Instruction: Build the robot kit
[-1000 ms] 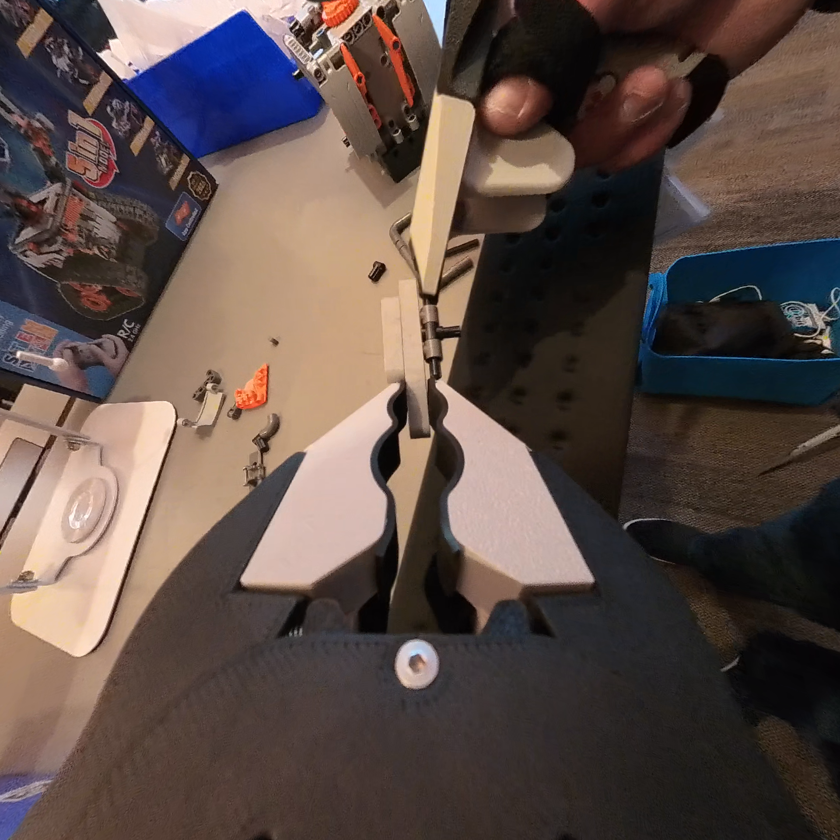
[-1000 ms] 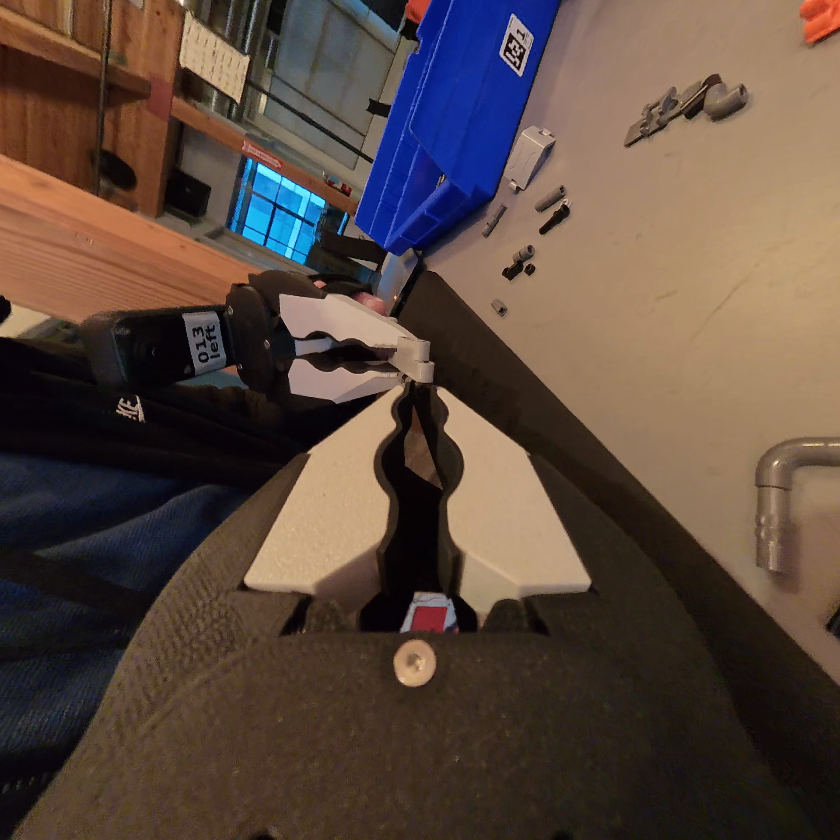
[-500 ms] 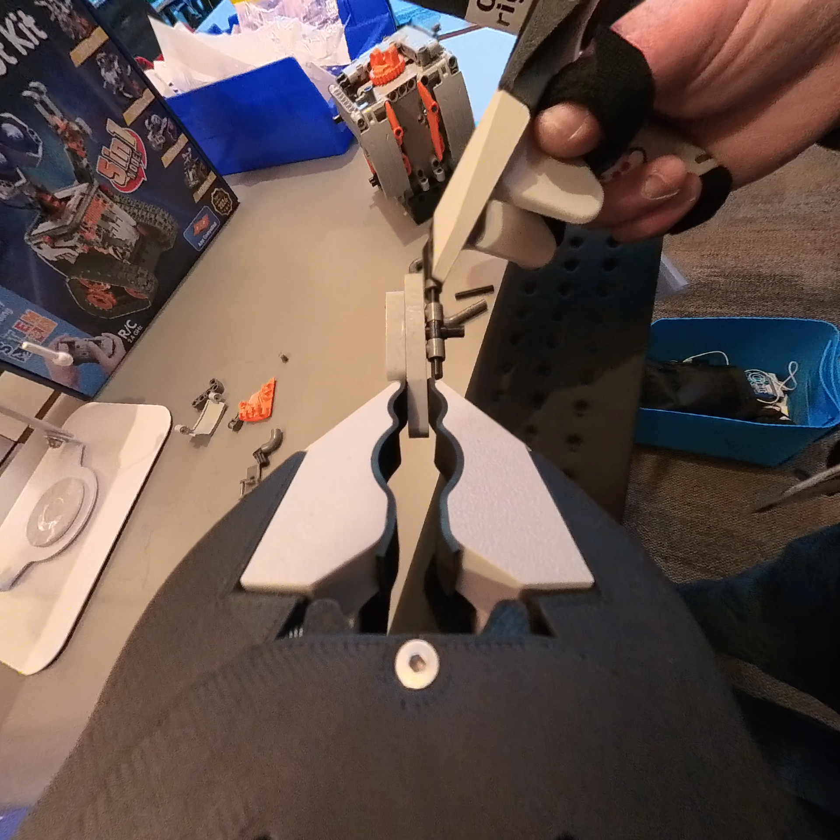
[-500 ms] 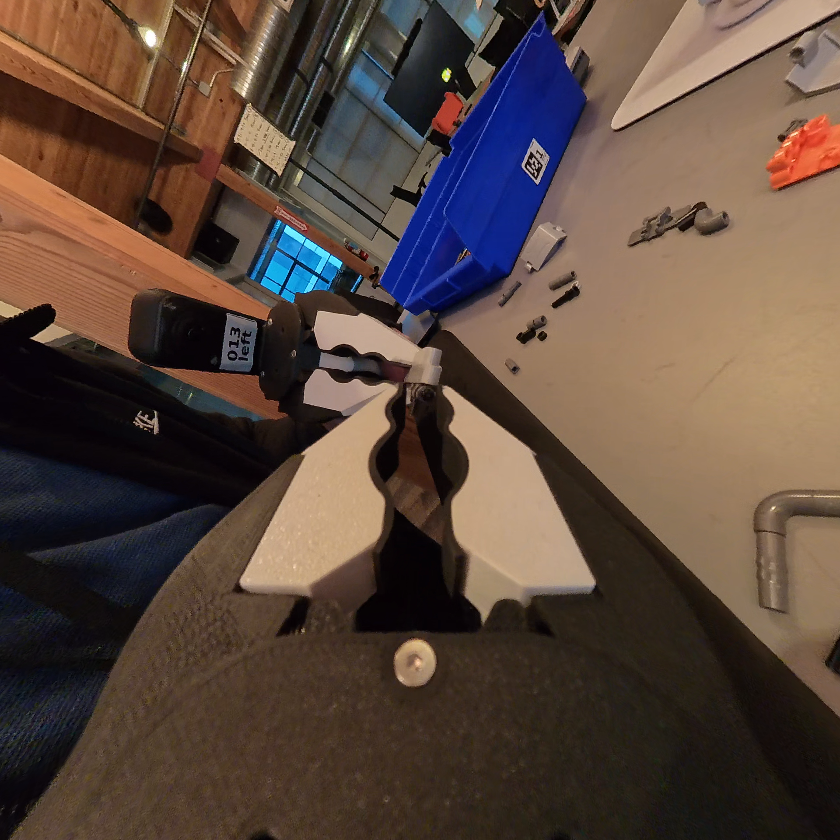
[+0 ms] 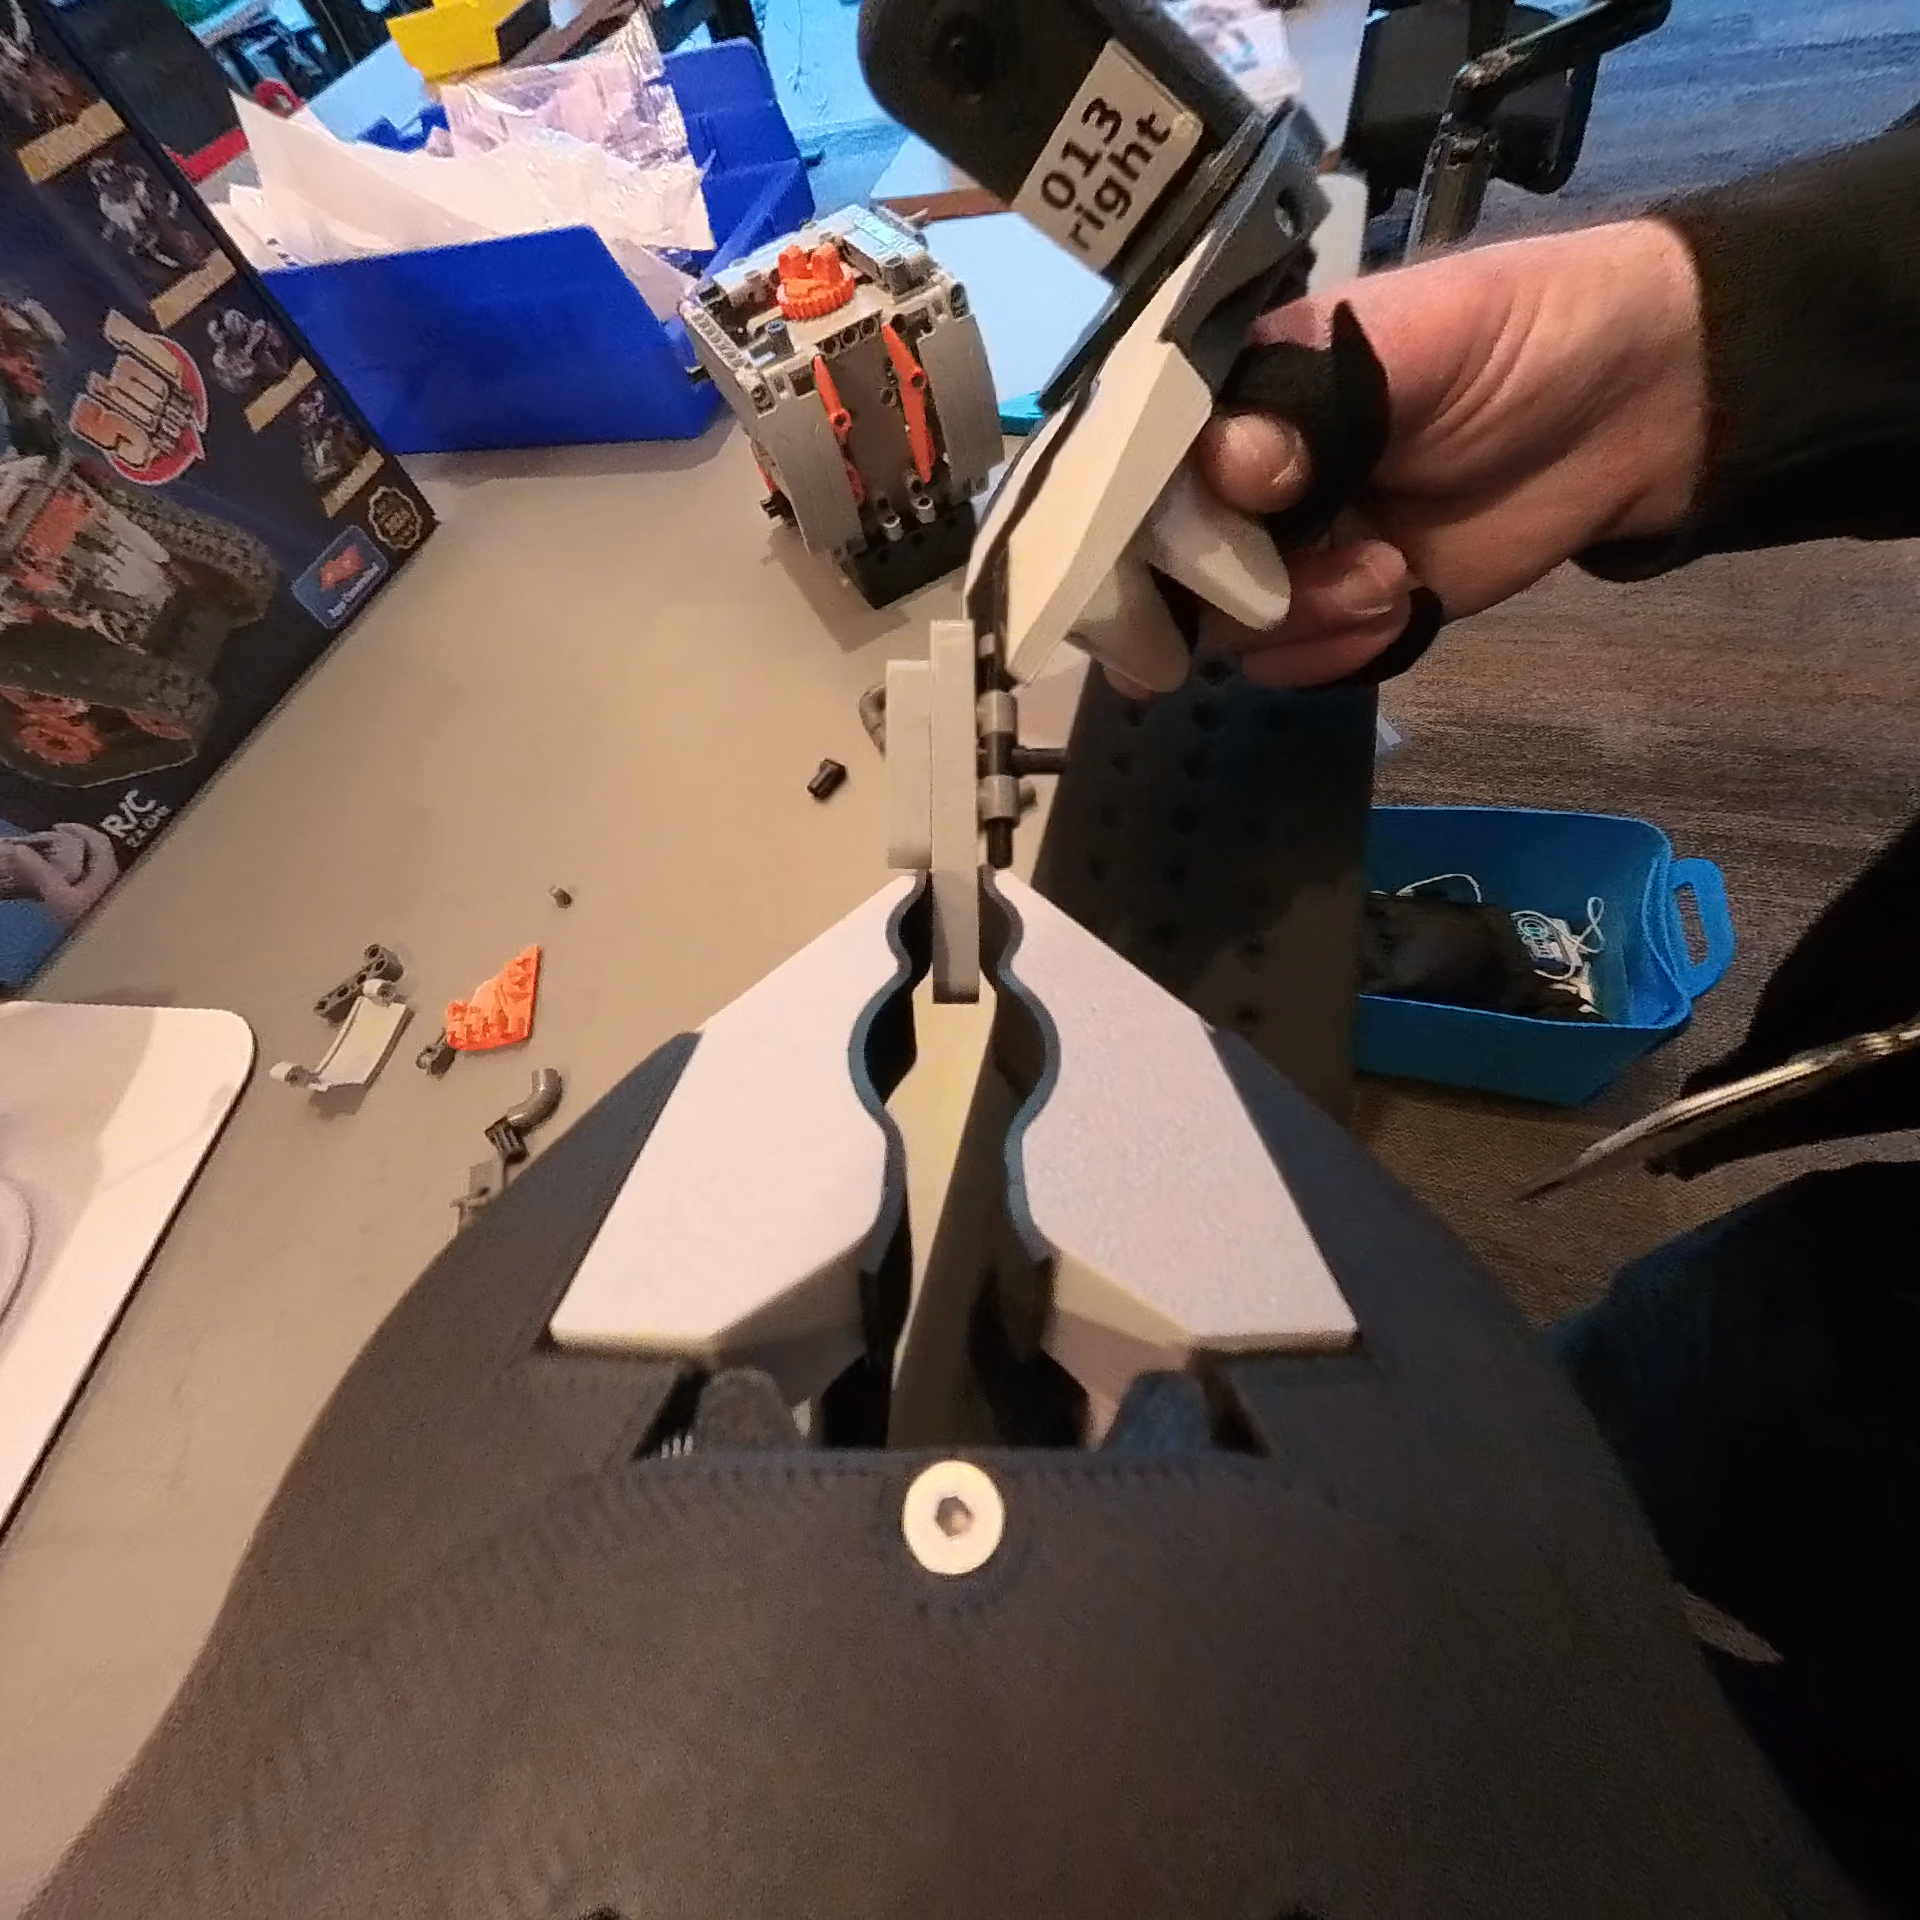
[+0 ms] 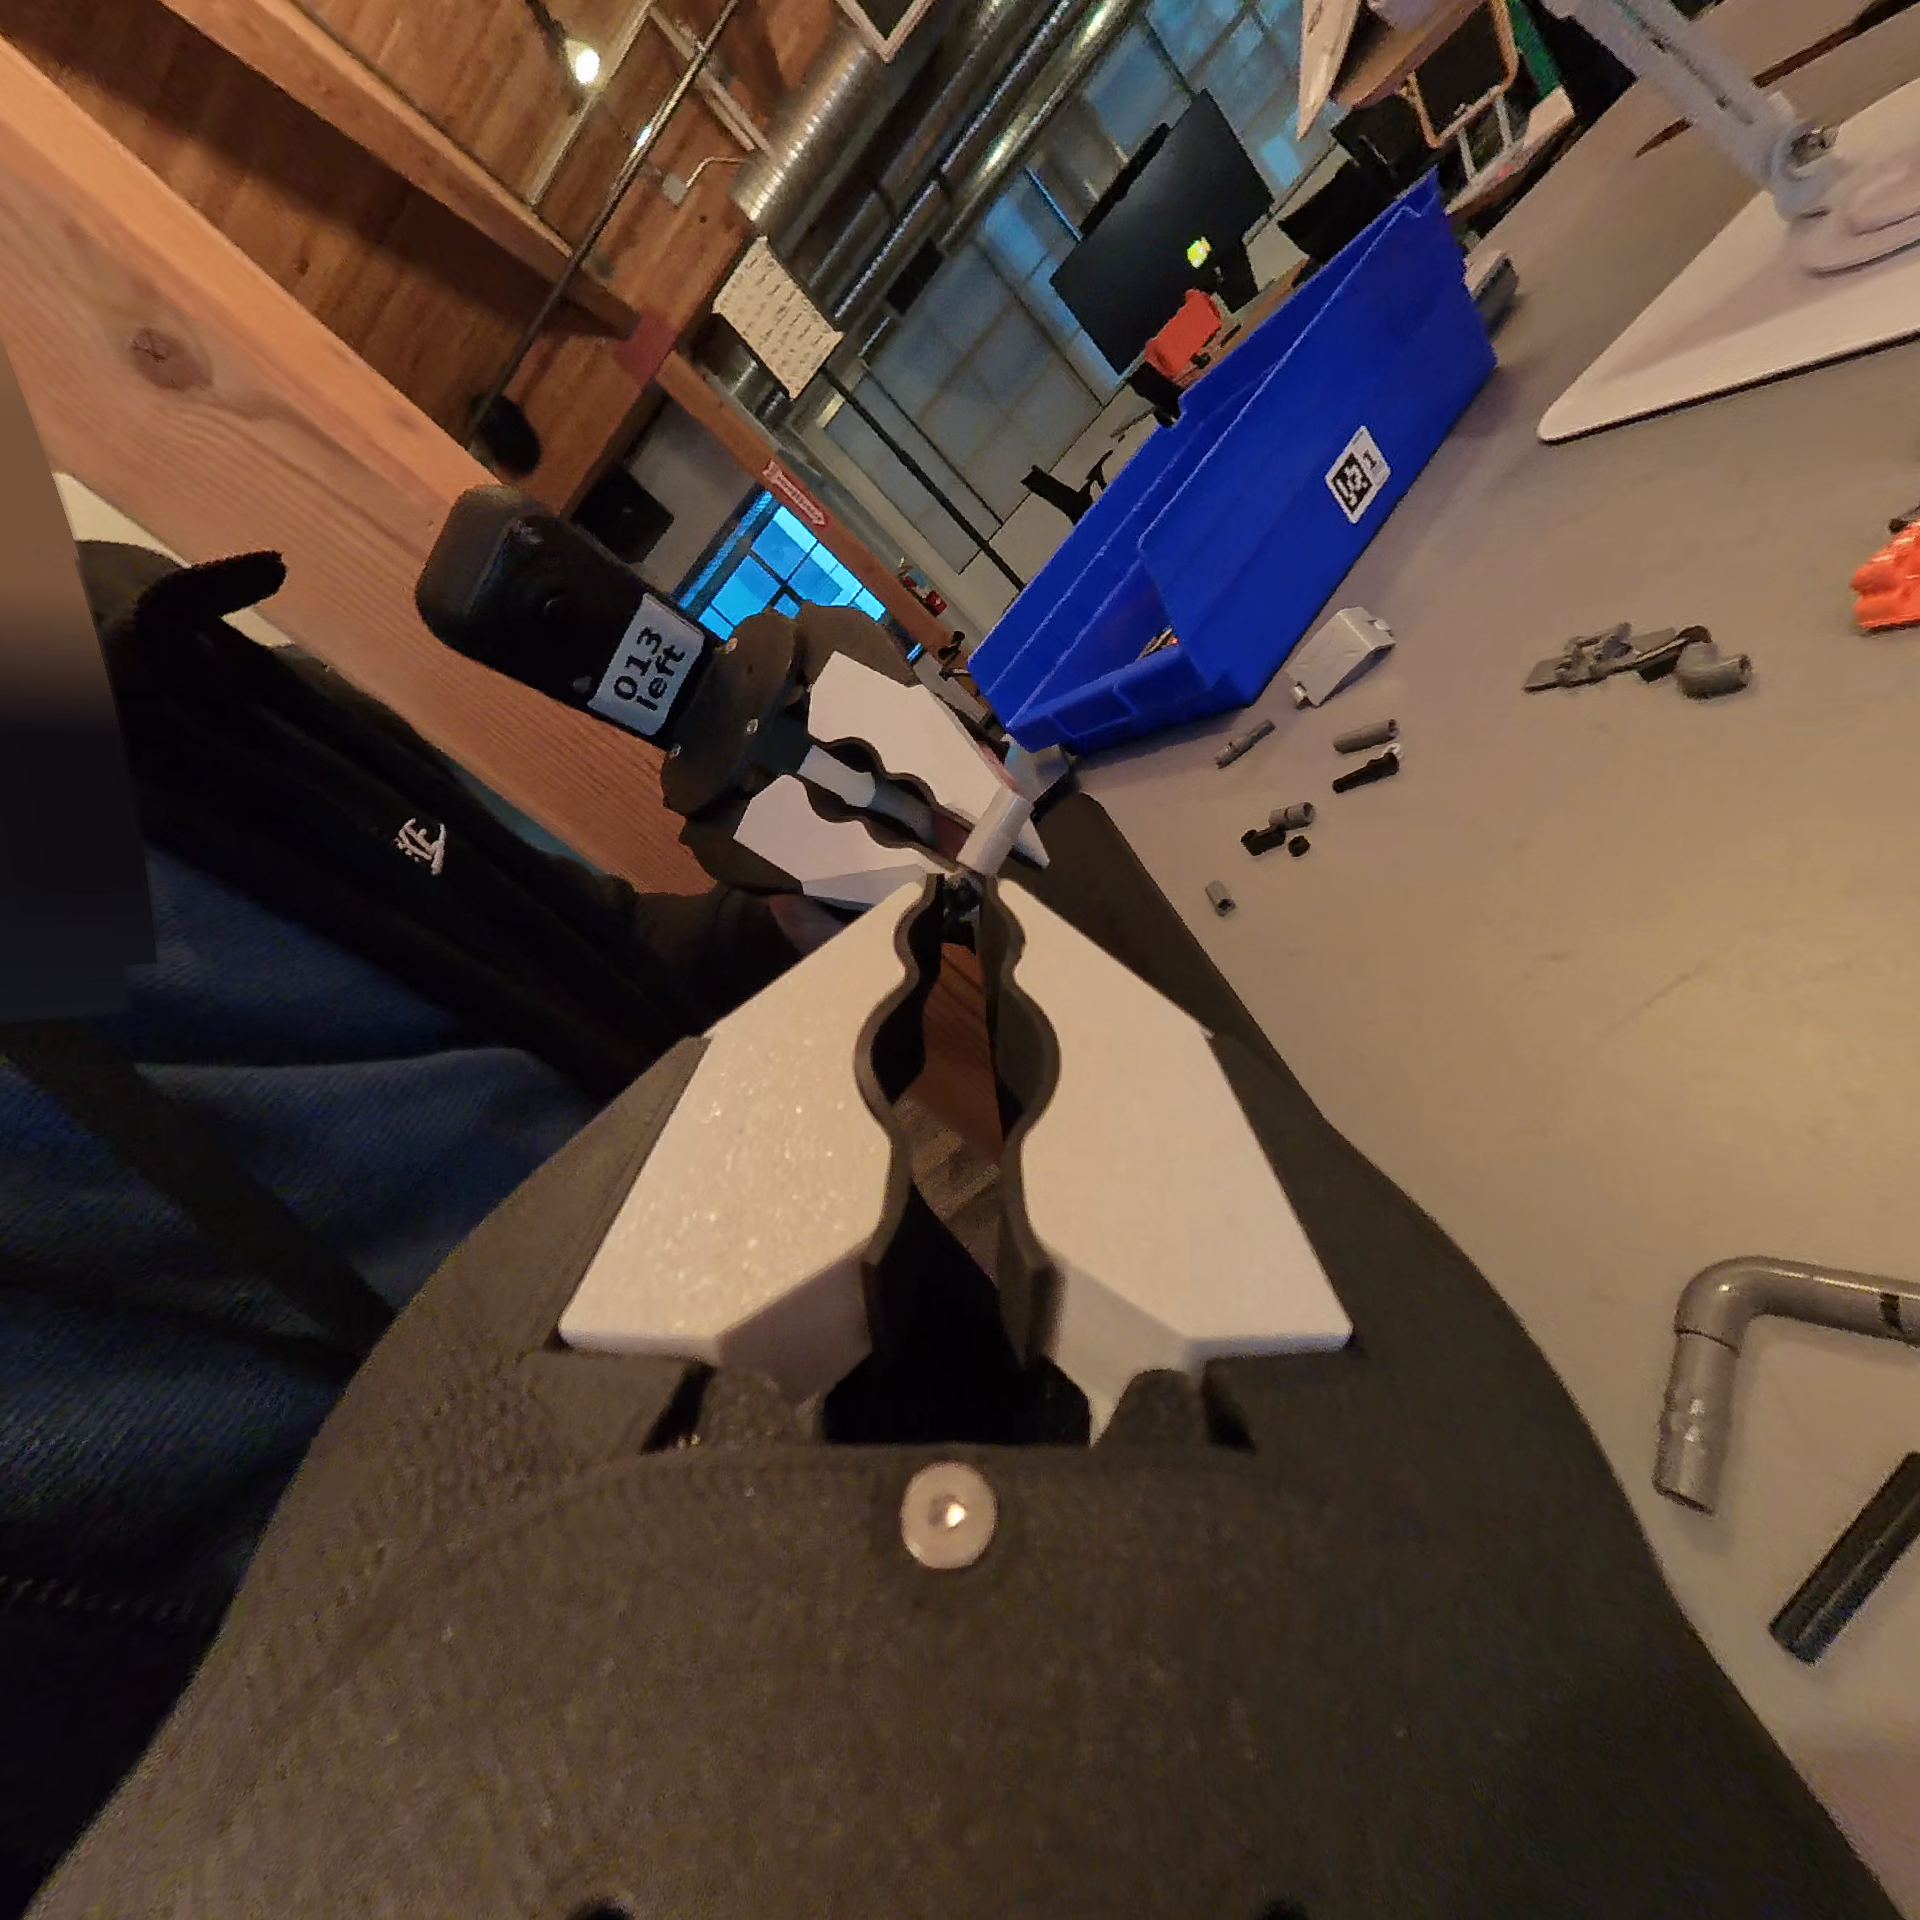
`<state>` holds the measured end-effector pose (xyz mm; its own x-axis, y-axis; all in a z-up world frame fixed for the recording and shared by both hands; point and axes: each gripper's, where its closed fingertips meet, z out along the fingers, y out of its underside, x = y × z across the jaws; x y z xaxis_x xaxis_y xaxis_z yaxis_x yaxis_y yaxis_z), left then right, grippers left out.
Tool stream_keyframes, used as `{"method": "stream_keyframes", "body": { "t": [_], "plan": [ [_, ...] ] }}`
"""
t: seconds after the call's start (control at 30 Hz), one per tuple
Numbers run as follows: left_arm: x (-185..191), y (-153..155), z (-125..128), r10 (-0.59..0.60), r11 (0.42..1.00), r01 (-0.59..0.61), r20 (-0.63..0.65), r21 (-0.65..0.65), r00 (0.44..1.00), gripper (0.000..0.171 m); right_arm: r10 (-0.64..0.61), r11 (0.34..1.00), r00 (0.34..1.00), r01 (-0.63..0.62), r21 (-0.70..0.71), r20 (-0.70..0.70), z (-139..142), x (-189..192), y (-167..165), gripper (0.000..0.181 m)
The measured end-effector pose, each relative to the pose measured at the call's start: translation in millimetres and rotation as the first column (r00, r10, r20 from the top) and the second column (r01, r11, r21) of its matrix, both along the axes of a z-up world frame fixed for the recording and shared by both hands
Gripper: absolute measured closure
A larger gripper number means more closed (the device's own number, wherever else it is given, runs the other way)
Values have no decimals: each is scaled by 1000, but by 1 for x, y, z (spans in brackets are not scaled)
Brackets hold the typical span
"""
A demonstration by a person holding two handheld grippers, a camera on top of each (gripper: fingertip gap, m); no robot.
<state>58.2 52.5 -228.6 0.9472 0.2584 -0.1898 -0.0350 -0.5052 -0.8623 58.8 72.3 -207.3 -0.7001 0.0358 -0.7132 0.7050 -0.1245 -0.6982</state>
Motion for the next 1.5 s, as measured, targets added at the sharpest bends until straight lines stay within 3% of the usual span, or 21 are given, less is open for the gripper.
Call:
{"method": "stream_keyframes", "body": {
  "t": [0.37,0.53,0.63,0.73,0.8,0.97,1.17,1.43,1.5],
  "plan": [
    [-12,-3,-6,63,998,-63,5,-29,998,165,-67,998,996,66,20,66,-3,-4,4,168],
    [-14,-13,-24,76,995,-72,53,-76,996,165,-148,968,989,147,201,-11,-21,-7,38,166],
    [-20,-17,-35,106,991,-98,91,-91,990,165,-202,882,974,227,414,-104,-45,-18,68,167],
    [-30,-21,-50,138,983,-122,114,-139,984,165,-150,676,953,293,676,-264,-72,-35,93,164],
    [-35,-22,-58,142,979,-119,133,-164,981,165,-82,559,937,326,763,-340,-78,-49,98,165],
    [-46,-27,-84,145,960,-98,171,-261,974,165,106,357,925,306,883,-364,-95,-76,90,156],
    [-48,-32,-101,115,948,-41,219,-315,969,165,300,231,913,212,949,-277,-122,-81,79,164],
    [-53,-37,-104,117,951,-43,229,-307,966,165,321,255,929,102,962,-184,-121,-73,71,162],
    [-53,-37,-104,110,952,-34,234,-305,966,165,328,233,929,98,968,-173,-122,-74,76,163]
  ]
}}
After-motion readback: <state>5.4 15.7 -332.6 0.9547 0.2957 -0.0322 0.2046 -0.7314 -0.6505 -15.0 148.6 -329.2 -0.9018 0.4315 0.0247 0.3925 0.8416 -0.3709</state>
